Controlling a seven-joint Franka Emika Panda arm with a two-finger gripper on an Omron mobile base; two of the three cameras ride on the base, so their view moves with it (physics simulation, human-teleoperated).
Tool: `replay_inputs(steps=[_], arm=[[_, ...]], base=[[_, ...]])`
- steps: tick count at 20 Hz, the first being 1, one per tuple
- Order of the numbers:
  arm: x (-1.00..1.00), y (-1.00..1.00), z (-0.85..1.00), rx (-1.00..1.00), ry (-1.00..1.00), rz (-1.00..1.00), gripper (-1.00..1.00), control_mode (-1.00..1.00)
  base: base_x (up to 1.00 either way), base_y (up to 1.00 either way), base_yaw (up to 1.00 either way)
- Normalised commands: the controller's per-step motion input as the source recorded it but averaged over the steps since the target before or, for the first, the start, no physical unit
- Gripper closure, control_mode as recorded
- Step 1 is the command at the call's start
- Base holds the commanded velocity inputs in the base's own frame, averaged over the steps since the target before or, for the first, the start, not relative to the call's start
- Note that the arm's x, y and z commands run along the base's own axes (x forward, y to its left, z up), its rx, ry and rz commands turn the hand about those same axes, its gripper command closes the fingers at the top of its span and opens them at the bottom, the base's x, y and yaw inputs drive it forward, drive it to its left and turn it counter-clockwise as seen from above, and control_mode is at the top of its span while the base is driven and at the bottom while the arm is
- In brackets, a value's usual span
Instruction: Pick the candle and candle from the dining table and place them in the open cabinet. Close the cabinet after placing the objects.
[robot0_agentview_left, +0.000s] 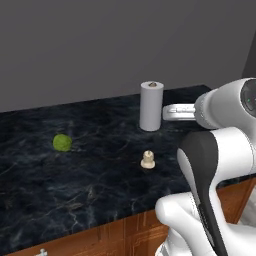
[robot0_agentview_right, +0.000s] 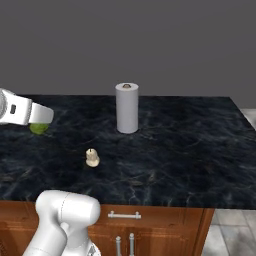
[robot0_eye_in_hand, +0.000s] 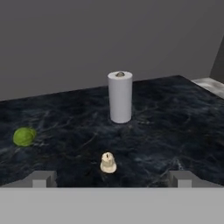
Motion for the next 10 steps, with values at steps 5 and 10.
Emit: replay_inputs(steps=[5, 10], arm=[[-0.33, 0.0, -0.55, 0.04, 0.07, 0.0, -1.0, -1.0], [-0.15, 0.0, -0.58, 0.09, 0.13, -0.01, -1.0, -1.0]], base=[[0.0, 0.0, 0.0], [0.0, 0.0, 0.0]])
